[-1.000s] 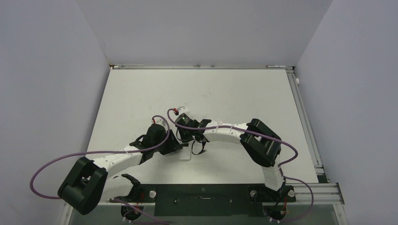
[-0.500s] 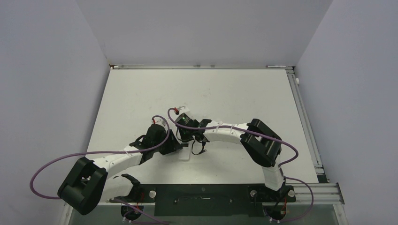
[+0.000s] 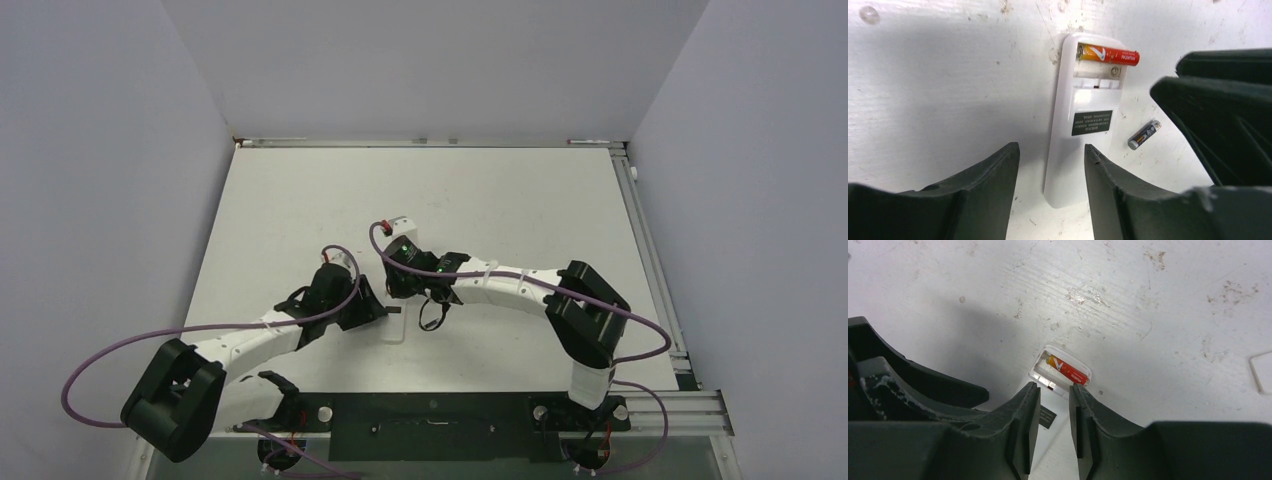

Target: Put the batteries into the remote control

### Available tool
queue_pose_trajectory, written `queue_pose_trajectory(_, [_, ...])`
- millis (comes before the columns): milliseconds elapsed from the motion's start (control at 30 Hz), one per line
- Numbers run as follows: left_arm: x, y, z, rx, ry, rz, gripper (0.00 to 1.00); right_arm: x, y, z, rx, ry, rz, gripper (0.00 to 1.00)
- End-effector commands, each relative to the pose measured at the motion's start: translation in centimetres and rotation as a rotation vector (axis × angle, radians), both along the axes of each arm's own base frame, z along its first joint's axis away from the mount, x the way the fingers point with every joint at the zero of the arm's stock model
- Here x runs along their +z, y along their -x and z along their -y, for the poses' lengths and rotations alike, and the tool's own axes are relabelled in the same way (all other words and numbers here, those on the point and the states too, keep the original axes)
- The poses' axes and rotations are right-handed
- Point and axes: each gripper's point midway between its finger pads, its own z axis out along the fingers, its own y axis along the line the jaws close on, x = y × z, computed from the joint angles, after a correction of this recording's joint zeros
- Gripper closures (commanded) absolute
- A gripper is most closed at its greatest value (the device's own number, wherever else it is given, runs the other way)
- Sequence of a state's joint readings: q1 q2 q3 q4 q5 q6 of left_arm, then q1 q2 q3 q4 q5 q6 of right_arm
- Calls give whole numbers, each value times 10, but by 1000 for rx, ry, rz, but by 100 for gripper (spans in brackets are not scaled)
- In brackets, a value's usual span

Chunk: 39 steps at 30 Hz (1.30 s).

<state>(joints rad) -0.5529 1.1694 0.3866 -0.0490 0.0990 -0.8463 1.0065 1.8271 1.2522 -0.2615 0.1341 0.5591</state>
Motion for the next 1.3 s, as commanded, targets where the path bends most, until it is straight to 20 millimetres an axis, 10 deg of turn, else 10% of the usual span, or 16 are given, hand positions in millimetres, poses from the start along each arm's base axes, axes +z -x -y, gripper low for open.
queue_pose_trajectory(0, [20,-23,-2,26,-19,66,50,25,-10,16,-52,-15,76,70])
queue_pose_trajectory(1267, [20,-80,26,9,233,64,66,6,-5,46,-80,-98,-1,72])
